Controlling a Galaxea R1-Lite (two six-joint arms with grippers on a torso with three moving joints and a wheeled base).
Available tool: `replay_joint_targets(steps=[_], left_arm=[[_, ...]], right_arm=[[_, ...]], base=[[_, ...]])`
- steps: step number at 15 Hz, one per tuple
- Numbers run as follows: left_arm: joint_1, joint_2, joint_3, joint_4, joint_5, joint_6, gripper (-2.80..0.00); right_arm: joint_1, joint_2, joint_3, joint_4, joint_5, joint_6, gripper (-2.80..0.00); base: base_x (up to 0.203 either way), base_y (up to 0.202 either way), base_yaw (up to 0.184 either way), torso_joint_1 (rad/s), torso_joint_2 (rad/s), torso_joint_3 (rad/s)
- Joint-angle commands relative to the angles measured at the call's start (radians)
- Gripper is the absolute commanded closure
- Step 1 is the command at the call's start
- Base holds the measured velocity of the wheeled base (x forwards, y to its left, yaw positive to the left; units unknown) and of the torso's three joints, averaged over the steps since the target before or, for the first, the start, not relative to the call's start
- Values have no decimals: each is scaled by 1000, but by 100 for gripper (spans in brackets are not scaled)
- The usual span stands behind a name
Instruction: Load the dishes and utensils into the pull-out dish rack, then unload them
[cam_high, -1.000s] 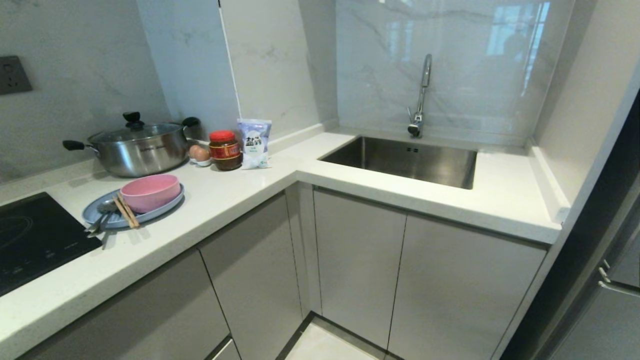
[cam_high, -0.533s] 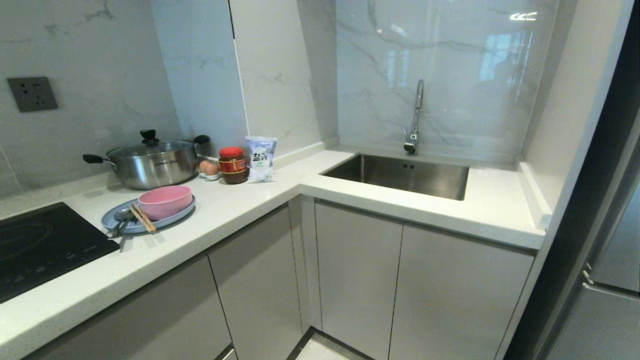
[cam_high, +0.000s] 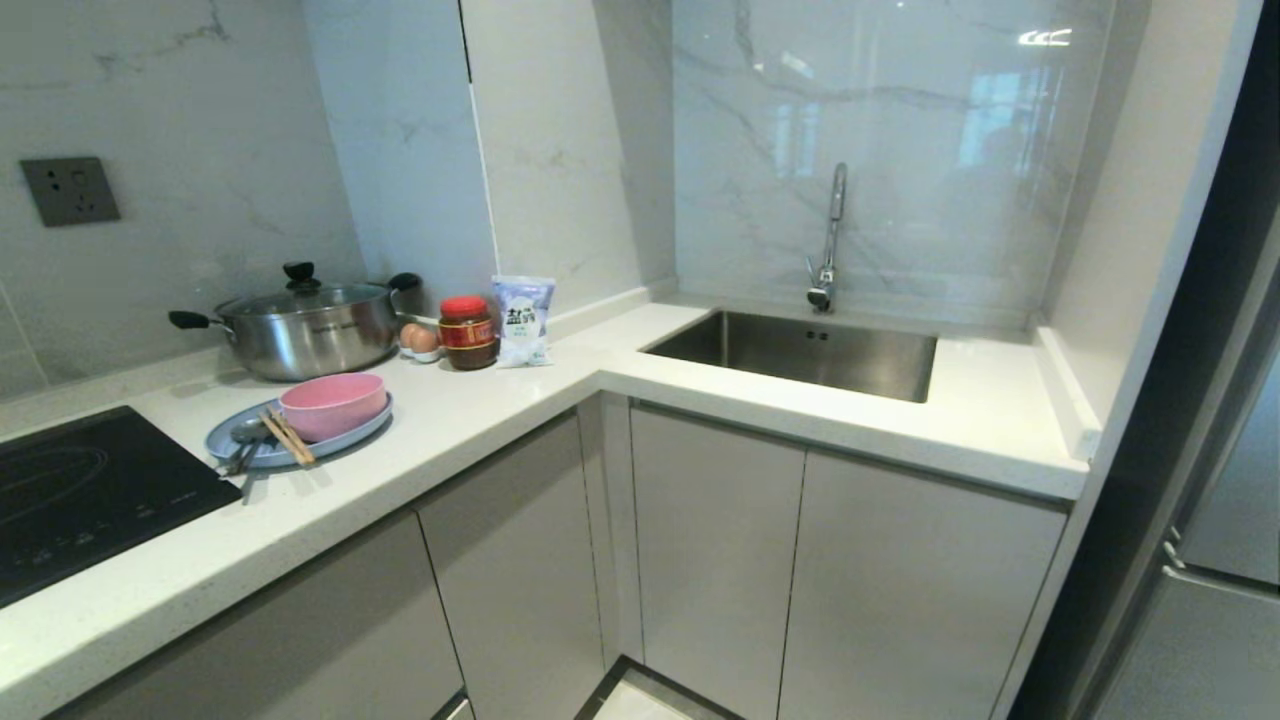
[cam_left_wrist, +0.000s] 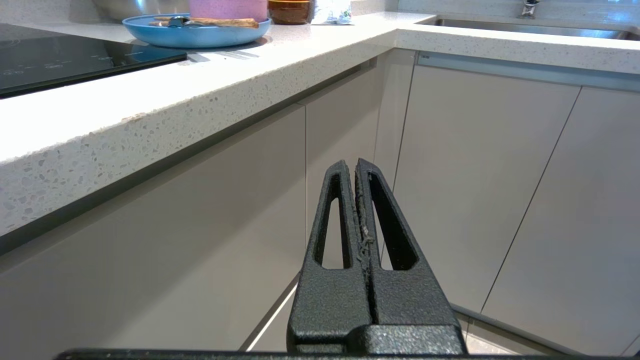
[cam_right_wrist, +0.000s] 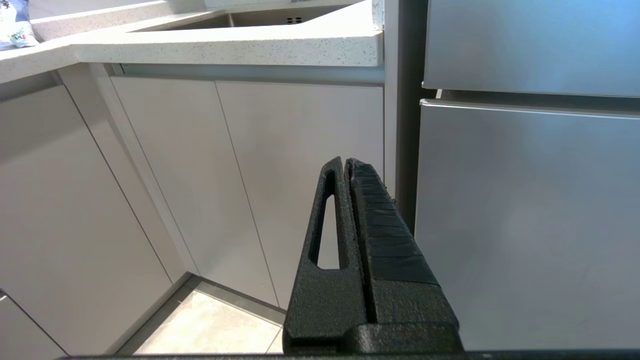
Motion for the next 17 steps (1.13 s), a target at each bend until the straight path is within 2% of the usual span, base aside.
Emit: replay_joint_targets(steps=[1, 17], left_arm=[[0, 0, 0, 0, 0, 0, 0], [0, 2, 0, 0, 0, -2, 0]], right_arm=[[1, -4, 0, 0, 0, 0, 0], [1, -4, 0, 0, -1, -1, 0]], base=[[0, 0, 0, 0, 0, 0], [0, 0, 0, 0, 0, 0]])
